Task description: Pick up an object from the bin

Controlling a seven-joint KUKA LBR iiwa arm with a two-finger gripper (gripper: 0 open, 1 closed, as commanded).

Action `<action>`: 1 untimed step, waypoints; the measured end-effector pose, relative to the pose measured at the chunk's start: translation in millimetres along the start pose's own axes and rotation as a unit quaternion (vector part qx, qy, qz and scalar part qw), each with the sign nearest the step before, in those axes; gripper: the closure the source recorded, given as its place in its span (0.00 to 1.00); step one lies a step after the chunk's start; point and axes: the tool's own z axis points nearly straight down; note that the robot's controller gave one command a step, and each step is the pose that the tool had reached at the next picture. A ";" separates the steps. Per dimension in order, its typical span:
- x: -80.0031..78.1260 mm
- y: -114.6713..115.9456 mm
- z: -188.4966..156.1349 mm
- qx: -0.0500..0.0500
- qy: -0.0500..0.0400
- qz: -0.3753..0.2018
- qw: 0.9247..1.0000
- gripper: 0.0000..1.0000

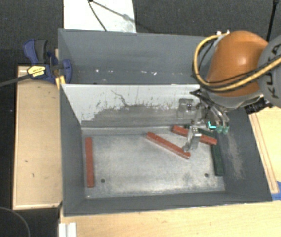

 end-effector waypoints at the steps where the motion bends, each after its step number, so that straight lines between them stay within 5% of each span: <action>1: 32.1 7.9 -21.4 0.000 -0.003 -0.179 0.984 0.00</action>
Offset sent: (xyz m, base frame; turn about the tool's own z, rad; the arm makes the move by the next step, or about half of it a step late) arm -0.0325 0.0075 0.0205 -0.3601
